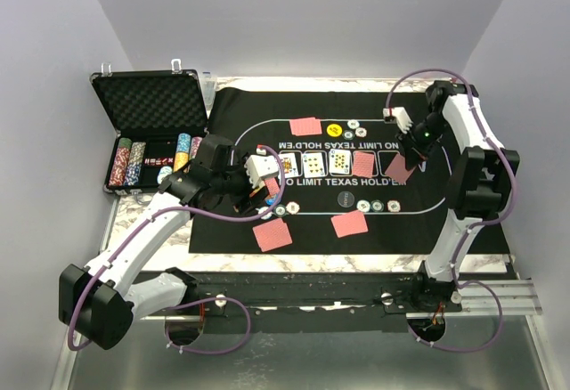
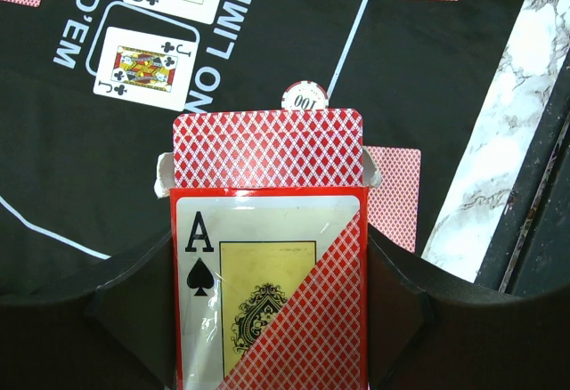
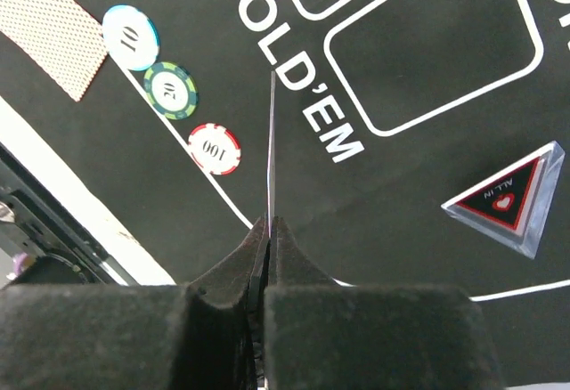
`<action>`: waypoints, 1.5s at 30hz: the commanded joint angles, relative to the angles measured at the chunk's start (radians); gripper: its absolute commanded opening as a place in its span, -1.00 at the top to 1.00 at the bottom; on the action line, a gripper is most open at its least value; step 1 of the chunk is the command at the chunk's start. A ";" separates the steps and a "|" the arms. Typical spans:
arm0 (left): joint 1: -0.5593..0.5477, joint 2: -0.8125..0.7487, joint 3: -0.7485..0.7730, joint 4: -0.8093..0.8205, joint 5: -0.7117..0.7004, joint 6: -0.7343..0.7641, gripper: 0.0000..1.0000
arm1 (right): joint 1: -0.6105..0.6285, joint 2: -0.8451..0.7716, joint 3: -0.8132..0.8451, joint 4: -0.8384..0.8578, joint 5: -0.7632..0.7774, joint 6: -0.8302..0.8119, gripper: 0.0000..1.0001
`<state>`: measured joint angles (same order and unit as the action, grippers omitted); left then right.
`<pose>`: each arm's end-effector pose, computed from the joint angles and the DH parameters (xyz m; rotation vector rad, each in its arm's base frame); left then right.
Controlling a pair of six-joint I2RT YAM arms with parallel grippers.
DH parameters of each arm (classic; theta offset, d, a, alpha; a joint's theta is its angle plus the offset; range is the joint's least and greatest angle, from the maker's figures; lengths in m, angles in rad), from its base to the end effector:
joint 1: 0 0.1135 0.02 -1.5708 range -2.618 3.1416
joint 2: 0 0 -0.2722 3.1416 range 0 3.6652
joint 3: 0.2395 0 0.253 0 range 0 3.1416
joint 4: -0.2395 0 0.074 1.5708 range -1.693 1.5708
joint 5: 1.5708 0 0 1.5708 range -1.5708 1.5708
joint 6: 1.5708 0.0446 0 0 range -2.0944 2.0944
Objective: Distribute texas hold em gaming equipment
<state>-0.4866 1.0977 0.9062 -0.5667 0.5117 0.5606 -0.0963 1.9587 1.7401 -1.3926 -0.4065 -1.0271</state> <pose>0.1937 -0.1272 0.2903 1.3491 1.8284 -0.5543 0.3712 -0.0181 0.2559 -1.2953 2.6063 0.5390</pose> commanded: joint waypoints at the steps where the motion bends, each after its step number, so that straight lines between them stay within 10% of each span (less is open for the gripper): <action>1: -0.006 -0.007 0.005 0.024 0.025 -0.005 1.00 | 0.006 0.065 -0.004 -0.026 0.051 -0.096 0.99; 45: -0.006 0.000 -0.007 0.011 0.008 -0.005 1.00 | 0.085 0.374 0.202 0.278 0.242 -0.056 0.45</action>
<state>-0.4870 1.1149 0.9062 -0.5701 0.5114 0.5583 -0.0212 2.3051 1.9385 -1.1828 -0.2279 -1.0740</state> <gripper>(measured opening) 0.667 0.253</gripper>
